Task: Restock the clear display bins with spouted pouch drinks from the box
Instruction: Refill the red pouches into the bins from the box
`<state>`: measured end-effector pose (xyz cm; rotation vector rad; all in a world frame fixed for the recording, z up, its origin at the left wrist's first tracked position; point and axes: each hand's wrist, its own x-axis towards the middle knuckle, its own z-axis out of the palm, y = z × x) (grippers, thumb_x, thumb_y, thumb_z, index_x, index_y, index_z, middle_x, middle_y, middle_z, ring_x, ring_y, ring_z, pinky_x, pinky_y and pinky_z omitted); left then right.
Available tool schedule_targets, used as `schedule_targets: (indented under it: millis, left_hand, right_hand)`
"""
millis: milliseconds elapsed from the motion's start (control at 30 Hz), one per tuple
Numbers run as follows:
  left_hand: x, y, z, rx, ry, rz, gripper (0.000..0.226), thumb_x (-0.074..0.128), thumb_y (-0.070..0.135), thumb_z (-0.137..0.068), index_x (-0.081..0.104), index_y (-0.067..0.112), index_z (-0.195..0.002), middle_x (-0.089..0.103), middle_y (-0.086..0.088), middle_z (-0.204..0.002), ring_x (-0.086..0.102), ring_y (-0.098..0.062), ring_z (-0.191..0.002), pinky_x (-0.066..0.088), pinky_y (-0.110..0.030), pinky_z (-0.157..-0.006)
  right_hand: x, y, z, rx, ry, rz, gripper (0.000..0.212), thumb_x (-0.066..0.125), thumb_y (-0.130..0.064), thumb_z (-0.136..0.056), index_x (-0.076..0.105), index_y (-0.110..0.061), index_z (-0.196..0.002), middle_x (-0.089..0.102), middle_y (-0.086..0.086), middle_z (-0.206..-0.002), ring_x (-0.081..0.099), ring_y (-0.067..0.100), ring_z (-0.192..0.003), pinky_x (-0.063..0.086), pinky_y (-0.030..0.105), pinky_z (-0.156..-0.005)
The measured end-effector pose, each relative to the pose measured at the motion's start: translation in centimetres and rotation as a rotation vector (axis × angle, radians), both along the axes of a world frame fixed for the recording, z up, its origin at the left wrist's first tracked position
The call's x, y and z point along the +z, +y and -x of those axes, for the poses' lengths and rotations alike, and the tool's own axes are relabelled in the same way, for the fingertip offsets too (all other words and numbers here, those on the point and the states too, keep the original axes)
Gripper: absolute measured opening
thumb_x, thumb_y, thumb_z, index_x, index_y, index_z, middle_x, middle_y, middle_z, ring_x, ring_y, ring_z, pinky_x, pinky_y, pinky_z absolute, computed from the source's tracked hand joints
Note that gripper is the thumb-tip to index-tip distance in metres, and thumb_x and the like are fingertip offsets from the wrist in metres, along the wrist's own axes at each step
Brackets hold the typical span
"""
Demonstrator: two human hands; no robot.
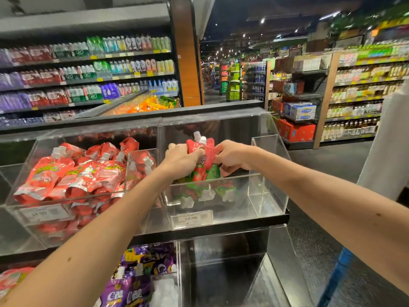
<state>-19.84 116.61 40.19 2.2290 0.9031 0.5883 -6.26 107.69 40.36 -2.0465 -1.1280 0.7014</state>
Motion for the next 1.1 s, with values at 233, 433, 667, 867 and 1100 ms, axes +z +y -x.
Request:
schedule_targets:
  millis: [233, 433, 667, 867, 1100]
  left_hand:
    - [-0.3, 0.2, 0.0, -0.036, 0.088, -0.188, 0.025, 0.067, 0.04, -0.092, 0.061, 0.017, -0.089, 0.066, -0.005, -0.089, 0.063, -0.025, -0.086, 0.05, -0.041, -0.081]
    - [-1.6, 0.6, -0.3, -0.023, 0.042, -0.242, 0.026, 0.066, 0.045, -0.092, 0.059, 0.02, -0.097, 0.064, -0.001, -0.091, 0.061, -0.023, -0.087, 0.048, -0.038, -0.077]
    - [-2.2, 0.9, -0.1, -0.042, -0.072, -0.252, 0.025, 0.065, 0.046, -0.093, 0.058, 0.022, -0.092, 0.061, 0.005, -0.083, 0.06, -0.019, -0.081, 0.042, -0.033, -0.071]
    - [-2.2, 0.9, -0.1, -0.044, -0.077, -0.259, 0.025, 0.065, 0.048, -0.092, 0.057, 0.024, -0.09, 0.061, 0.003, -0.084, 0.06, -0.022, -0.083, 0.044, -0.035, -0.072]
    - [-2.2, 0.8, -0.1, -0.06, -0.069, -0.253, 0.027, 0.066, 0.049, -0.091, 0.055, 0.024, -0.089, 0.058, 0.006, -0.08, 0.059, -0.02, -0.081, 0.043, -0.034, -0.071]
  right_hand:
    - [0.0, 0.6, -0.9, -0.17, -0.508, 0.265, 0.042, 0.056, -0.006, -0.095, 0.039, 0.002, -0.133, 0.054, 0.023, -0.128, 0.064, 0.037, -0.107, 0.056, 0.035, -0.067]
    - [0.1, 1.6, -0.6, -0.059, -0.747, 0.509, 0.04, 0.05, -0.017, -0.103, 0.049, -0.005, -0.141, 0.056, 0.012, -0.135, 0.057, 0.032, -0.122, 0.048, 0.031, -0.084]
    - [0.0, 2.4, -0.7, 0.057, -0.773, 0.838, 0.042, 0.039, -0.016, -0.107, 0.042, 0.0, -0.145, 0.048, 0.014, -0.147, 0.048, 0.03, -0.133, 0.042, 0.03, -0.097]
    - [-0.5, 3.4, -1.6, 0.107, -0.741, 0.914, 0.033, 0.062, -0.015, -0.094, 0.06, -0.009, -0.127, 0.059, 0.01, -0.112, 0.061, 0.026, -0.092, 0.051, 0.032, -0.081]
    - [-1.2, 3.1, -1.1, 0.263, -0.97, 0.915, 0.049, 0.072, -0.043, -0.088, 0.062, -0.018, -0.129, 0.059, -0.001, -0.109, 0.055, 0.022, -0.085, 0.042, 0.026, -0.072]
